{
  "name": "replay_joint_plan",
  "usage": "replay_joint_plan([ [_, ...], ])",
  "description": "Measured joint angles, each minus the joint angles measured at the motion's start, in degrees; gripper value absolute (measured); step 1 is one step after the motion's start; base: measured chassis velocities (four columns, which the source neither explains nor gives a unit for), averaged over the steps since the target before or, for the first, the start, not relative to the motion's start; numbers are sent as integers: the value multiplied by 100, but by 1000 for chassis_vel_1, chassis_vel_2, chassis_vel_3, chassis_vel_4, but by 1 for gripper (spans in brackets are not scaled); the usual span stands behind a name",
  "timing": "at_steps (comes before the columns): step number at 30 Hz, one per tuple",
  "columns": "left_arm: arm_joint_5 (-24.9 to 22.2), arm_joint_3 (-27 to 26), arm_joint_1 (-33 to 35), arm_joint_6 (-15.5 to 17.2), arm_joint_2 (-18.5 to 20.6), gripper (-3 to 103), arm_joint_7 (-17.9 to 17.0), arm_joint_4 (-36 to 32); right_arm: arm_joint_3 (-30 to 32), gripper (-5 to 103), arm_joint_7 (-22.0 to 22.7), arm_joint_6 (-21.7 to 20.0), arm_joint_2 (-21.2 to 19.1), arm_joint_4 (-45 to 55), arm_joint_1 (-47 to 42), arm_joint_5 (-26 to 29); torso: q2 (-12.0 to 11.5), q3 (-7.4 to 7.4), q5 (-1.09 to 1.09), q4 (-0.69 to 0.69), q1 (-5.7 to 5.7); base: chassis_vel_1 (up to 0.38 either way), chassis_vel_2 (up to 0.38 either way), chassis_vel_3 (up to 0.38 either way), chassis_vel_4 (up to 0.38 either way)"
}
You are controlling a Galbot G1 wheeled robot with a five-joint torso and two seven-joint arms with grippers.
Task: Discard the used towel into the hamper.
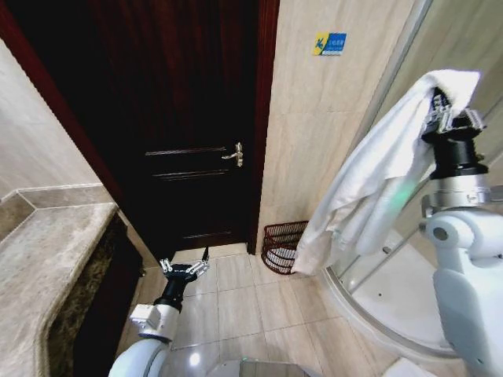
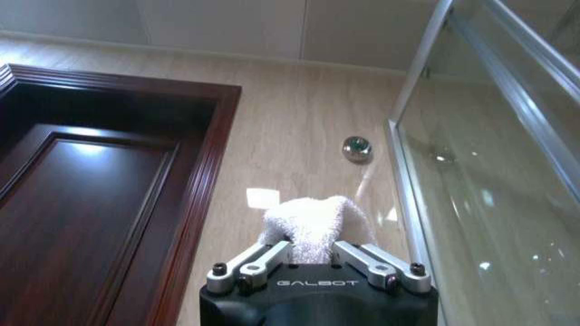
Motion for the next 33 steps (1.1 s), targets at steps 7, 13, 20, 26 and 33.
replay_joint_plan([
  [7,0,0,0,0,0,100,0,0,-117,6,-83,76,53,-42,20,-130,0,0,0,0,0,0,0,0,0],
  [13,0,0,0,0,0,100,0,0,-134,6,-85,85,69,-22,18,-178,0,0,0,0,0,38,32,39,46],
  [20,0,0,0,0,0,100,0,0,-57,6,-82,-108,78,128,-130,-206,1,0,0,1,0,76,61,74,67],
  [26,0,0,0,0,0,100,0,0,-49,6,-37,-190,105,151,-73,-303,1,0,0,-1,0,26,33,30,38],
  [33,0,0,0,0,0,100,0,0,-66,6,-14,-190,69,139,33,-301,2,-1,0,-1,-2,-11,7,13,-4],
])
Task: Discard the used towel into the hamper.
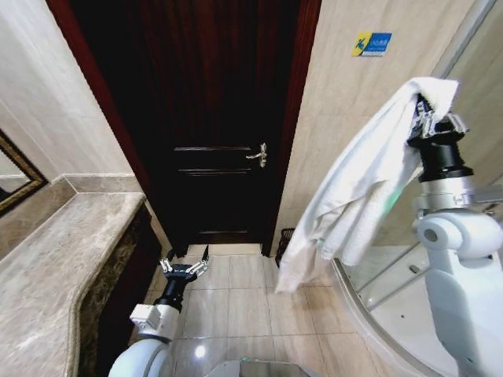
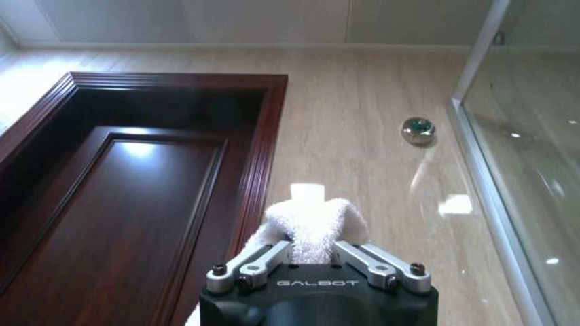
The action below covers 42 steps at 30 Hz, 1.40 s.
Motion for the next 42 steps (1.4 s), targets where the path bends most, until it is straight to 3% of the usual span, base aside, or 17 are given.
replay_joint_plan([
  [11,0,0,-1,0,0,100,0,0,3,6,35,-8,-152,26,65,32,-2,2,1,3,5,-105,114,119,-97],
  [16,0,0,-1,0,0,100,0,0,19,6,73,-127,-380,-24,491,144,-2,2,-1,-1,6,-46,28,36,-27],
  [21,0,0,0,0,0,100,0,0,-172,6,-259,100,-655,-620,1004,101,-1,0,1,0,-1,12,-5,-10,5],
  [34,0,0,0,0,0,100,0,0,-720,6,-356,284,-387,-1553,1905,-88,-2,2,2,1,3,0,0,0,0],
  [42,0,0,0,0,0,100,0,0,-1259,6,-365,315,-220,-2444,3238,-301,-1,1,-3,2,3,0,0,0,0],
])
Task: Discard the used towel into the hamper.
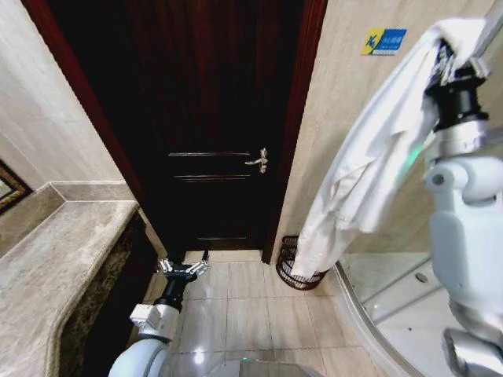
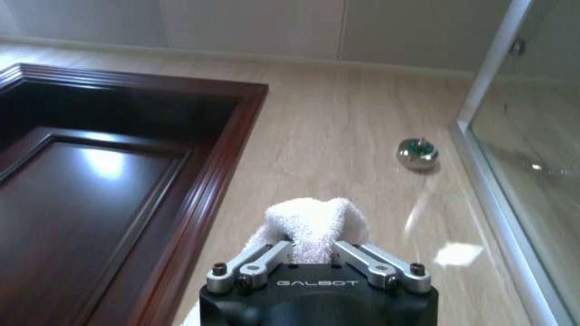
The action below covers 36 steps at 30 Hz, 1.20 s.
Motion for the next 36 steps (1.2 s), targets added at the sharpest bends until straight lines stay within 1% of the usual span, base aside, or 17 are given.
replay_joint_plan([
  [2,0,0,0,0,0,100,0,0,-97,6,-51,29,117,-278,312,-73,0,0,2,0,0,0,0,0,0],
  [5,0,0,0,0,0,100,0,0,-131,6,-75,39,209,-411,424,-116,0,0,4,-1,0,0,0,0,0],
  [6,0,0,0,0,0,100,0,0,-166,6,-89,54,309,-532,509,-168,0,0,4,-1,0,0,0,0,0],
  [8,0,0,0,0,0,100,0,0,-178,6,-97,63,337,-572,531,-183,0,0,4,-1,0,0,0,0,0],
  [13,0,0,0,0,0,100,0,0,-172,6,-276,226,558,-1059,541,-333,0,0,4,0,0,0,0,0,0],
  [16,0,0,0,0,0,100,0,0,-130,6,-321,263,597,-1180,483,-364,0,0,4,-1,0,0,0,0,0],
  [17,0,0,0,0,0,100,0,0,-74,6,-388,294,607,-1290,377,-374,0,0,4,-1,0,0,0,0,0],
  [23,0,0,0,0,0,100,0,0,40,6,-453,336,609,-1307,13,-384,0,-1,2,-2,-1,0,0,0,0],
  [25,0,0,0,0,0,100,0,0,99,6,-479,350,629,-1284,-264,-381,0,0,6,-2,0,0,0,0,0],
  [27,0,0,-1,0,0,100,0,0,120,6,-480,365,642,-1284,-360,-385,0,-1,3,-1,-1,0,0,0,0],
  [29,0,0,0,0,0,100,0,0,176,6,-494,448,701,-1298,-675,-448,0,-1,2,-2,-1,0,0,0,0],
  [30,0,0,0,0,0,100,0,0,176,6,-494,448,701,-1298,-675,-448,0,-1,2,-2,-1,0,0,0,0],
  [32,0,0,0,0,0,100,0,0,207,6,-521,521,810,-1327,-956,-518,0,0,8,-2,0,0,0,0,0],
  [36,0,0,0,0,0,100,0,0,243,6,-553,619,911,-1399,-1106,-591,0,0,2,-1,-1,0,0,0,0],
])
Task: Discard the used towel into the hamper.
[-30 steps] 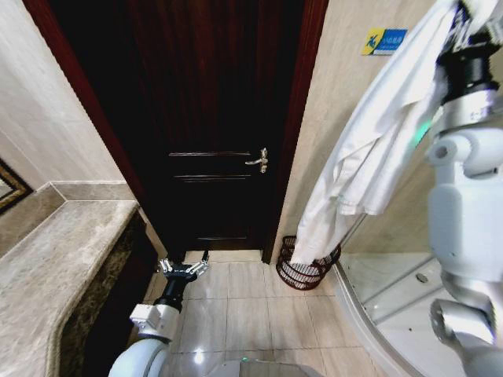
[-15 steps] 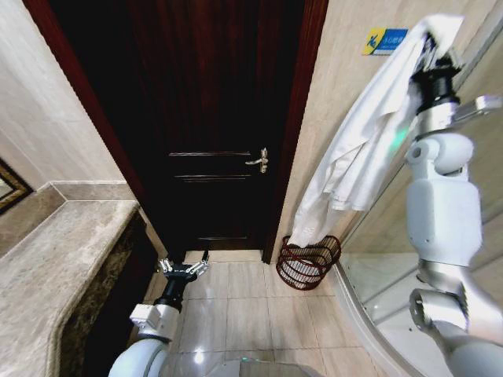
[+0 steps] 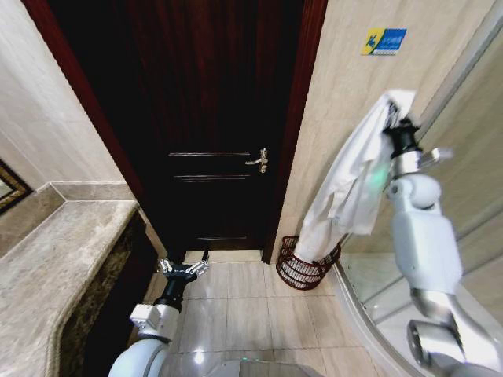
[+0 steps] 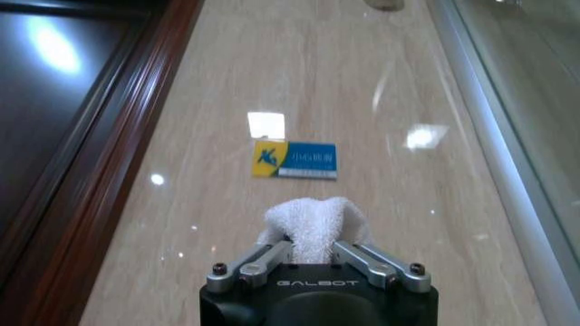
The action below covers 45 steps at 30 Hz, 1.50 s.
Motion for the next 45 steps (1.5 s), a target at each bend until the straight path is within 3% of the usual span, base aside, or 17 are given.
replay_joint_plan([
  [36,0,0,0,0,0,100,0,0,358,6,33,186,210,532,-1140,-89,1,0,2,-1,-1,-20,19,20,-22],
  [42,0,0,-1,0,0,100,0,0,553,6,140,143,225,947,-1506,-103,-2,2,1,5,7,-153,151,155,-118],
  [45,0,0,-1,0,-1,100,0,0,649,6,246,82,261,1224,-1778,-93,-2,2,4,0,7,-63,70,8,-13],
])
